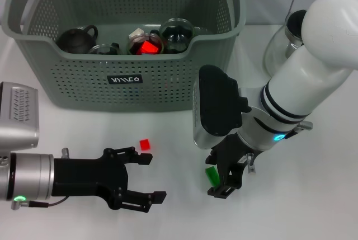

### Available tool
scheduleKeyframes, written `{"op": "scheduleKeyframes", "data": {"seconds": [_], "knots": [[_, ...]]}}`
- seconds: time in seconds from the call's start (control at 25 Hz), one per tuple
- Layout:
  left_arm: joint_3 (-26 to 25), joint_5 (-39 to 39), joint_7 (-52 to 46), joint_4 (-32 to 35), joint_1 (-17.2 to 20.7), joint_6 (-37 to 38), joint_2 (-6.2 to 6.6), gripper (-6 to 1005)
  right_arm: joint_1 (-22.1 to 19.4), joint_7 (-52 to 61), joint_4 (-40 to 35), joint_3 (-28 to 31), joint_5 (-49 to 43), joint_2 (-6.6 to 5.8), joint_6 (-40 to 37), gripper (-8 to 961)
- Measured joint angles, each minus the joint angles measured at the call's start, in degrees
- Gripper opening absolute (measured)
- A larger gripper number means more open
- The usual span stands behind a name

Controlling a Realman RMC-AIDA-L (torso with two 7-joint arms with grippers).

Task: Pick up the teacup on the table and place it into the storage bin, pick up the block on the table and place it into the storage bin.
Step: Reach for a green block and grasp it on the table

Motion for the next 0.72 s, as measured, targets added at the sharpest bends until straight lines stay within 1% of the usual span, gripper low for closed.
{"op": "scheduleKeyframes", "data": {"seconds": [0.12,0.32,0.72], "knots": [[0.0,0.0,0.0,-0.4,0.0,-0.3,0.0,937,0.0,0.2,0.4,0.0,0.4,0.0,0.0,799],[0.2,0.0,0.0,-0.5,0.0,-0.7,0.0,937,0.0,0.2,0.6,0.0,0.6,0.0,0.0,658],[0.3,0.1,0.0,-0.5,0.4,-0.5,0.0,937,0.0,0.2,0.7,0.0,0.6,0.0,0.4,652]]}}
